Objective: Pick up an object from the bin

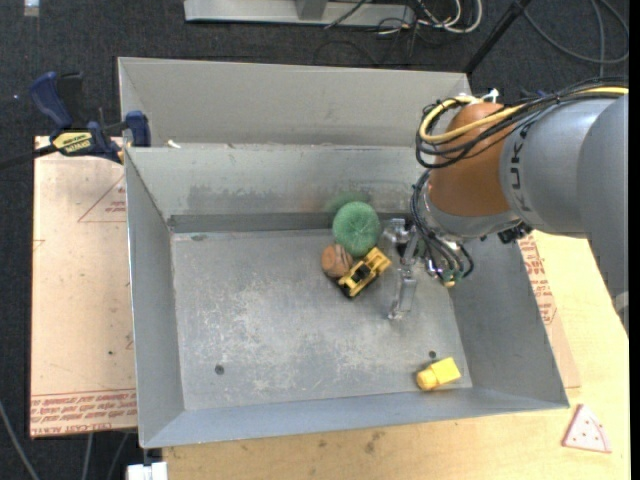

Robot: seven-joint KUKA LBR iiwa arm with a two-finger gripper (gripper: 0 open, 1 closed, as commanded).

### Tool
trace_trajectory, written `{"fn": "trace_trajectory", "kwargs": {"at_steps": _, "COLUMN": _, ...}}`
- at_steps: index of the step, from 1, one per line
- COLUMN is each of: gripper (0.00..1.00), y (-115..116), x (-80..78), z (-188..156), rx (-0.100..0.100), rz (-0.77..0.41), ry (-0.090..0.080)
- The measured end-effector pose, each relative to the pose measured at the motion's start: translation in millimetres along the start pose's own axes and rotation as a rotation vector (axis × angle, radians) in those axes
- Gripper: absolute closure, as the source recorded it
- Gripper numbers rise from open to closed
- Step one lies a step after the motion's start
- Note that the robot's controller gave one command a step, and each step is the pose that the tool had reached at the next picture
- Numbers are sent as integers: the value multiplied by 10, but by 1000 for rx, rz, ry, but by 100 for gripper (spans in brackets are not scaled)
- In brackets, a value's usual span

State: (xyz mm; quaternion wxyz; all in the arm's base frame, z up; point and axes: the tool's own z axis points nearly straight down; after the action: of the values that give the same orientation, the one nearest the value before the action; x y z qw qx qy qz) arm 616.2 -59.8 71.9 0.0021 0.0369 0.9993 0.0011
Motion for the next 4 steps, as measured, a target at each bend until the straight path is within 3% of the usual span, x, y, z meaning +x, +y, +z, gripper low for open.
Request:
{"fn": "trace_trajectory", "kwargs": {"at_steps": 1, "gripper": 0, "y": 45, "x": -191, "z": -1, "rx": 1, "rz": 48, "ry": 0}}
{"fn": "trace_trajectory", "kwargs": {"at_steps": 2, "gripper": 0, "y": 325, "x": -209, "z": 13, "rx": 2, "rz": -53, "ry": 2}}
{"fn": "trace_trajectory", "kwargs": {"at_steps": 3, "gripper": 100, "y": 501, "x": -201, "z": 17, "rx": 1, "rz": -168, "ry": 2}}
{"fn": "trace_trajectory", "kwargs": {"at_steps": 4, "gripper": 100, "y": 501, "x": -201, "z": 17, "rx": 1, "rz": -169, "ry": 2}}
